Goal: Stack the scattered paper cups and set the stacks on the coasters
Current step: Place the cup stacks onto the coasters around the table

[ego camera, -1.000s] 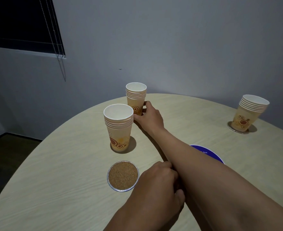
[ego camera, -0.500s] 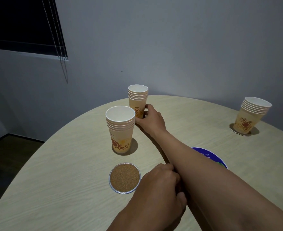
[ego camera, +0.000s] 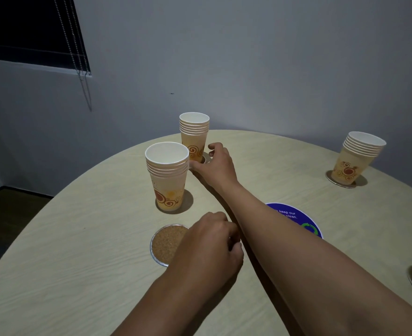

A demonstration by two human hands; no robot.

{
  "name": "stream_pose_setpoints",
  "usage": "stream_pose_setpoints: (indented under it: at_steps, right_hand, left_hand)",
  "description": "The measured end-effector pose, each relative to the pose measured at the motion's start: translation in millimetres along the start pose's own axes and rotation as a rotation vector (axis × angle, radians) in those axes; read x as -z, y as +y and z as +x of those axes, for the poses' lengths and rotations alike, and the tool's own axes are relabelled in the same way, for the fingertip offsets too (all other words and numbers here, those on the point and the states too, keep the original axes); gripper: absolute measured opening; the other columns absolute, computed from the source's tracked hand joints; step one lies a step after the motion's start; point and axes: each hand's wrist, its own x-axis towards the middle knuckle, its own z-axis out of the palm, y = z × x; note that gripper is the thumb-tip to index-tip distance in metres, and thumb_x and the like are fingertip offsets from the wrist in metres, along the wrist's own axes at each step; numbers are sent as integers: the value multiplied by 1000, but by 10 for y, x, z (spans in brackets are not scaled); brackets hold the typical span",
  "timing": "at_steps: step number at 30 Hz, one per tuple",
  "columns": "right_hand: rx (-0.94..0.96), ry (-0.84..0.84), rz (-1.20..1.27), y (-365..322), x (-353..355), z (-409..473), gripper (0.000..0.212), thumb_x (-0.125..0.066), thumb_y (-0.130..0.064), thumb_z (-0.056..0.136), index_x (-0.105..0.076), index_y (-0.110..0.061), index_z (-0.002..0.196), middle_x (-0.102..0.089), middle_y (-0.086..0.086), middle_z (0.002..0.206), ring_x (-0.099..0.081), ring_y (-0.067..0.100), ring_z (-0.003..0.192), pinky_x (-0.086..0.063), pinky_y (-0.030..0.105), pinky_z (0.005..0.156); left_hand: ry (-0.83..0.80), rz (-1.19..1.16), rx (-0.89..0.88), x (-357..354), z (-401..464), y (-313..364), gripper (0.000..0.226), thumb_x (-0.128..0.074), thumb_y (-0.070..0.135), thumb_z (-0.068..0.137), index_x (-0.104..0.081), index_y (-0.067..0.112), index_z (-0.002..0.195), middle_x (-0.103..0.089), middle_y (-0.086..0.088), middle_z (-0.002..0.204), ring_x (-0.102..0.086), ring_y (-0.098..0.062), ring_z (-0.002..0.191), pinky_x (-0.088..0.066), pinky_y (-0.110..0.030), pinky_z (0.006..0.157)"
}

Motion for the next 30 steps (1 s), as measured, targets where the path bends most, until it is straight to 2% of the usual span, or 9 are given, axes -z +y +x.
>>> stream_pose_setpoints:
  at_steps: [5,7,9,12,15,17,21,26,30]
  right_hand:
    - [-47,27,41,-49,115,-247,62,-75,-40,87,-46,-22,138,-54,5,142,-58,23,121,-45,30,83]
    - [-37,7,55,-64,215,-439,47,-67,-32,93,-49,-21,135,-56,3,138,-59,22,119,-47,32,86]
    - [-26,-38,50,-77,335,-662,41,-61,-27,95,-51,-21,134,-57,2,138,-60,21,118,-51,34,90]
    - [-37,-93,59,-93,517,-1028,40,-63,-25,98,-52,-24,137,-58,0,141,-56,11,111,-48,26,81]
    - [-26,-126,43,-91,653,-1350,41,-66,-25,98,-53,-25,137,-57,-1,144,-58,12,118,-46,23,79]
    - [-15,-147,20,-91,713,-1516,42,-67,-27,98,-52,-26,138,-56,-2,146,-59,15,125,-46,23,79]
    - [40,-178,-32,-80,790,-1779,46,-67,-32,96,-50,-27,139,-55,-4,148,-58,12,128,-48,24,81]
    - [153,-224,-146,-129,737,-2041,57,-64,-57,86,-55,-31,135,-60,-9,137,-54,11,119,-48,30,86]
    - [220,-235,-330,-189,614,-2138,58,-58,-66,80,-64,-30,126,-60,-5,137,-48,19,126,-39,41,102]
  left_hand:
    - [25,26,62,83,3,33,13,-59,33,89,-70,27,86,-61,12,81,-54,-6,71,-38,-12,58]
    - [170,51,188,209,-17,32,23,-62,40,84,-59,25,66,-57,10,63,-53,-7,58,-42,-20,53]
    - [395,79,313,341,-23,-56,35,-62,46,78,-46,23,59,-50,6,53,-47,-8,50,-35,-25,47]
    - [620,39,459,510,33,-316,36,-68,54,69,-44,28,77,-55,5,76,-50,-14,66,-33,-28,53]
    - [514,-106,618,535,167,-550,90,-80,61,60,-37,21,129,-50,-7,132,-50,-27,117,-49,-45,87]
    - [420,-210,631,498,221,-593,100,-84,55,59,-32,23,138,-44,-6,144,-46,-29,127,-46,-50,97]
    - [405,-246,477,451,159,-561,55,-79,44,63,-48,24,103,-63,2,109,-59,-23,93,-52,-39,72]
    - [392,-250,394,531,-69,-456,58,-78,52,61,-44,34,105,-54,17,98,-58,-6,81,-48,-23,58]
    - [357,-275,393,595,-305,-461,61,-80,57,59,-45,38,105,-50,31,90,-55,6,76,-40,-14,54]
